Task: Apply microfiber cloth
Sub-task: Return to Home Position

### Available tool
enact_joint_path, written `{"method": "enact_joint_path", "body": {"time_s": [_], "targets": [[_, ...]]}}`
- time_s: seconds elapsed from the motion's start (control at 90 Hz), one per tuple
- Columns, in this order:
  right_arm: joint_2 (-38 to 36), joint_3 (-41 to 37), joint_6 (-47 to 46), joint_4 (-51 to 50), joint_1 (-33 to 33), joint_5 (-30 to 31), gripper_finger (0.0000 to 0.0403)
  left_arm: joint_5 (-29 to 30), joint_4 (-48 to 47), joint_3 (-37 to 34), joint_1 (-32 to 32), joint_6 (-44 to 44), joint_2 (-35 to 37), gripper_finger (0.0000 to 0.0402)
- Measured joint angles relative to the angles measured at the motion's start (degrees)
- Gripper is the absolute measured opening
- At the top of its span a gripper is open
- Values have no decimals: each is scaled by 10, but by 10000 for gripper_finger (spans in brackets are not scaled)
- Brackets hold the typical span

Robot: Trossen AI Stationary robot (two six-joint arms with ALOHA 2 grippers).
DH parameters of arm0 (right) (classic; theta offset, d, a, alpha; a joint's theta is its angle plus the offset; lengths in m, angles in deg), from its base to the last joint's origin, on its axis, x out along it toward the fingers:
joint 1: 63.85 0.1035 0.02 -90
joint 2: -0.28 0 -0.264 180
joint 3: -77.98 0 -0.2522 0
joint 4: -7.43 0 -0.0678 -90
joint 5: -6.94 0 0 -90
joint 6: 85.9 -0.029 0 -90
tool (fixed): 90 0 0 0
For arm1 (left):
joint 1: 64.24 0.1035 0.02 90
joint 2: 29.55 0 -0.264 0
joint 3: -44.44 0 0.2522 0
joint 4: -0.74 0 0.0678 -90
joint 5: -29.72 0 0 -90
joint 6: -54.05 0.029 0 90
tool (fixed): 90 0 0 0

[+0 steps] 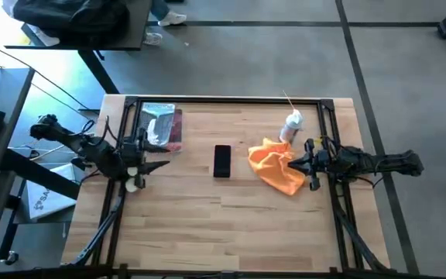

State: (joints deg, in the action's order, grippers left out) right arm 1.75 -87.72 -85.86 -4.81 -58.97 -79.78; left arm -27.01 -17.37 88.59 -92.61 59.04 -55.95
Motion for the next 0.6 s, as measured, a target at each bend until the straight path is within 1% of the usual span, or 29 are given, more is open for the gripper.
{"method": "enact_joint_path", "body": {"time_s": [0.089, 0.222, 0.289, 0.378, 0.411, 0.467, 0.522, 0.544, 0.6], "targets": [[0, 0, 0, 0, 0, 0, 0, 20, -17, -25, -35, -2, 51, 126], [0, 0, 0, 0, 0, 0, 0, 8, -21, -75, -75, 0, 141, 102], [0, 0, 0, 0, 0, 0, 0, -25, -43, -94, -89, -3, 190, 92], [0, 0, 0, 0, 0, 0, 0, -67, -84, -97, -99, 2, 254, 83], [0, 0, 0, 0, 0, 0, 0, -74, -94, -95, -102, 12, 264, 80], [0, 0, 0, 0, 0, 0, 0, -100, -74, -96, -100, 31, 260, 76], [2, 0, 0, -1, 0, 1, 0, -186, -43, -103, -98, 64, 260, 69], [3, 0, 0, -2, 0, 1, 0, -207, -10, -109, -97, 79, 256, 66], [4, 0, 0, -3, 0, 0, 0, -226, 61, -126, -91, 96, 251, 56]]}}
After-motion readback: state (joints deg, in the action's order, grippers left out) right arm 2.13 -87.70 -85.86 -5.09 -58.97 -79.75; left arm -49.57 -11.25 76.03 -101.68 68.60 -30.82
